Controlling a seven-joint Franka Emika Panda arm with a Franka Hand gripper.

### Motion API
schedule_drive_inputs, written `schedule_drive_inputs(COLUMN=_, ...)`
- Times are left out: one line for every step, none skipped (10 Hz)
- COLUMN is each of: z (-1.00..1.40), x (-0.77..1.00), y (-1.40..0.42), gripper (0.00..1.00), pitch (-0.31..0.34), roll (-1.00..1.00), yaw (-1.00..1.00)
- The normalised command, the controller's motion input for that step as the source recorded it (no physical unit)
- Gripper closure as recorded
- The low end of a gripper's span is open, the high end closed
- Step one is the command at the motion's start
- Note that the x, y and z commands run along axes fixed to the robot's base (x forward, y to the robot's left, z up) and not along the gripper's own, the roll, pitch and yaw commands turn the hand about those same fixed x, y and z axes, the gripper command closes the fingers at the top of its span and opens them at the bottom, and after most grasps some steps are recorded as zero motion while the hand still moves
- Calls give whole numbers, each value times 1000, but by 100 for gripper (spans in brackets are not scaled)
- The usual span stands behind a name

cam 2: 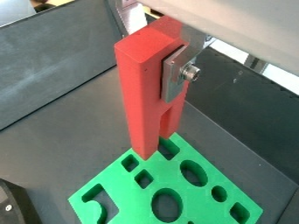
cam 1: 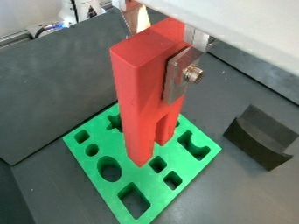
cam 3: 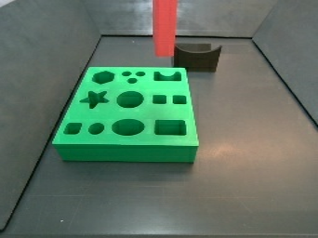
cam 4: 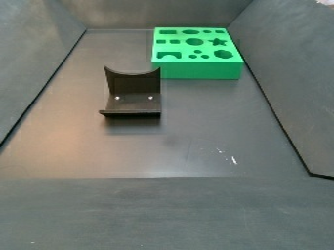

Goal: Insert the double-square object.

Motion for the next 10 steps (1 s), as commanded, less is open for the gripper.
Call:
schedule_drive_inputs(z=-77, x=-46, y=0, gripper=100, pitch=0, roll=41, yaw=-74)
schedule_drive_inputs(z=-203, x=-226, y=0, gripper=100, pitch=-40, roll=0, yaw=-974)
schedule_drive_inputs(z=-320, x=0, y=0, gripper=100, pitch=-19, roll=0, yaw=-1000)
schedule_drive_inputs(z=-346, x=0, y=0, gripper=100, pitch=-1, roll=0, yaw=-1000)
schedule_drive_inputs(z=-300, x=0, y=0, gripper=100, pitch=-27, roll=0, yaw=-1000)
schedule_drive_inputs(z=-303, x=0, y=0, gripper=100, pitch=-27, roll=0, yaw=-1000)
schedule_drive_inputs(z=-317, x=0, y=0, gripper=100, pitch=-19, roll=0, yaw=-1000)
schedule_drive_inputs(z=-289, x=86, y=29, gripper=100, pitch=0, roll=0, yaw=-1000)
schedule_drive_inputs(z=-286, x=143, y=51, gripper=100, pitch=0, roll=0, yaw=-977)
schedule_drive_inputs(z=-289, x=160, y=49, gripper=100, pitch=0, roll=0, yaw=-957)
